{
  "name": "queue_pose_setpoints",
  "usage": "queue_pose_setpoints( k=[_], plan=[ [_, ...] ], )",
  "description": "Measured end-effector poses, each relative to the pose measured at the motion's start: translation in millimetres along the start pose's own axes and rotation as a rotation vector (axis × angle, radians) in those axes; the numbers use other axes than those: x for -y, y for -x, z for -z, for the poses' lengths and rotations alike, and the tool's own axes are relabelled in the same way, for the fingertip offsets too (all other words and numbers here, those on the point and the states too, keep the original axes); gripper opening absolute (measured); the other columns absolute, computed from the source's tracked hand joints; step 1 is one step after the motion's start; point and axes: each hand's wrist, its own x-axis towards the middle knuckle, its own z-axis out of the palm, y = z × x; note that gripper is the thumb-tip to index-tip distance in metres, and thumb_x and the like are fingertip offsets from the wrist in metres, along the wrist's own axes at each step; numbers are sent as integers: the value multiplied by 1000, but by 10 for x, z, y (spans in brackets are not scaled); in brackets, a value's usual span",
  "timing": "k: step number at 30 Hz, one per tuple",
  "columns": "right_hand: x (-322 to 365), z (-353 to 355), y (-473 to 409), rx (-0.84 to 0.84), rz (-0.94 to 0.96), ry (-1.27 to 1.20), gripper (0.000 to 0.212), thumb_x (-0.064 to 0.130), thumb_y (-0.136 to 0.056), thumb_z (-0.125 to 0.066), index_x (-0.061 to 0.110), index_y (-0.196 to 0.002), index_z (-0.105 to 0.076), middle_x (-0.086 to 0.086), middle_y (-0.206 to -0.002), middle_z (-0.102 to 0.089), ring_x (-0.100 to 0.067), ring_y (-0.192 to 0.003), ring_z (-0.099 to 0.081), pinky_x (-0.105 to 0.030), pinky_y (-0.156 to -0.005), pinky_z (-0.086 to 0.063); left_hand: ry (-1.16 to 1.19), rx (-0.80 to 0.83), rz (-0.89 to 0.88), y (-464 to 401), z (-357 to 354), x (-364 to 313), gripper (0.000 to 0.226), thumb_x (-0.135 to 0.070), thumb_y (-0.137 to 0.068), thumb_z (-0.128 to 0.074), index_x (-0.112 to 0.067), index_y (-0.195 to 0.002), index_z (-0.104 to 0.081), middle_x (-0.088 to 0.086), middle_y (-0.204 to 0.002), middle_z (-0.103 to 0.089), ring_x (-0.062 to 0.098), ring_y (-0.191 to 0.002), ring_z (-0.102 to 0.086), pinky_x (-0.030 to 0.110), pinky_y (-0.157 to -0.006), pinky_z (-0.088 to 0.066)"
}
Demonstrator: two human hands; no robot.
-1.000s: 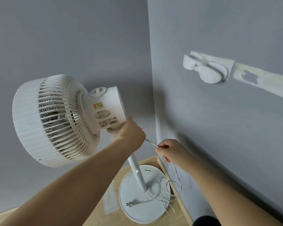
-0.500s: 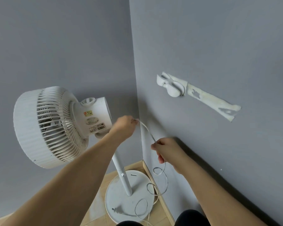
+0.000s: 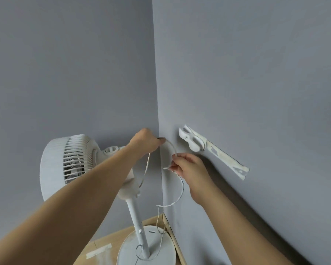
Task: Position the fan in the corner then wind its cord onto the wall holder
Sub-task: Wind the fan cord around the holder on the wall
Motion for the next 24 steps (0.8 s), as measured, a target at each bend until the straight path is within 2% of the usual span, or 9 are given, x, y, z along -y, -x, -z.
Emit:
queue_pose_setpoints(
  k=[2, 6, 8, 11, 14, 17, 18, 20, 24],
  plan=[
    [82, -70, 23, 42, -3, -43, 9, 11, -87, -60, 11, -79, -63, -6, -81, -69, -23, -91, -69, -39, -104, -46, 11, 29, -19, 60, 147, -147, 43, -41, -86, -67, -10, -65, -47, 3, -52, -42, 21, -45, -38, 25, -50, -33],
    [160, -175, 31, 152, -23, -96, 9, 20, -85, -61, 16, -88, -54, -1, -103, -75, -16, -108, -67, -32, -104, -38, 13, 17, -75, 132, 400, -415, 34, -38, -90, -64, -7, -76, -60, 8, -56, -56, 25, -48, -51, 31, -63, -51],
    [164, -199, 32, 153, -10, -2, 16, 27, -84, -63, 23, -96, -54, 8, -107, -68, -9, -110, -61, -29, -100, -37, 13, -1, -101, 152, 521, -509, 33, -34, -90, -65, -5, -78, -65, 8, -59, -61, 26, -54, -55, 35, -70, -57],
    [163, -222, 5, 67, -6, 209, 39, 27, -90, -54, 32, -127, -43, 7, -123, -49, -6, -107, -50, -24, -85, -38, 22, 28, -121, 161, 618, -610, 33, -32, -90, -66, 0, -83, -68, 10, -65, -69, 25, -54, -59, 34, -69, -59],
    [171, -283, -25, 11, 9, 426, 53, 36, -83, -52, 31, -136, -42, 6, -126, -42, -16, -121, -45, -34, -94, -45, 28, 36, -116, 154, 678, -686, 32, -30, -89, -66, 2, -89, -69, 12, -80, -76, 26, -58, -62, 38, -71, -61],
    [203, -314, -25, -5, 97, 589, 27, 35, -84, -54, 20, -103, -67, 6, -93, -62, -19, -93, -55, -29, -79, -47, 76, 36, -98, 139, 763, -749, 27, -24, -87, -69, 3, -90, -69, 14, -80, -76, 27, -55, -61, 38, -71, -60],
    [236, -315, 10, 32, 92, 541, 24, 32, -87, -53, 12, -91, -66, 4, -78, -58, -19, -81, -52, -27, -70, -42, 85, 38, -91, 136, 787, -766, 26, -23, -87, -69, 4, -90, -69, 15, -79, -76, 27, -54, -60, 37, -71, -60],
    [292, -297, 73, 123, 69, 407, 28, 27, -90, -51, 2, -86, -63, -2, -74, -57, -19, -75, -53, -27, -67, -39, 94, 37, -79, 124, 814, -798, 26, -21, -87, -69, 4, -90, -69, 15, -76, -75, 27, -53, -58, 37, -69, -59],
    [371, -248, 142, -12, 229, 371, 21, 16, -83, -48, 20, -66, -37, 4, -62, -31, -19, -59, -29, -26, -55, -26, 152, 46, -70, 127, 783, -861, 30, -23, -88, -70, 6, -92, -67, 13, -72, -72, 28, -55, -59, 36, -66, -59]
  ],
)
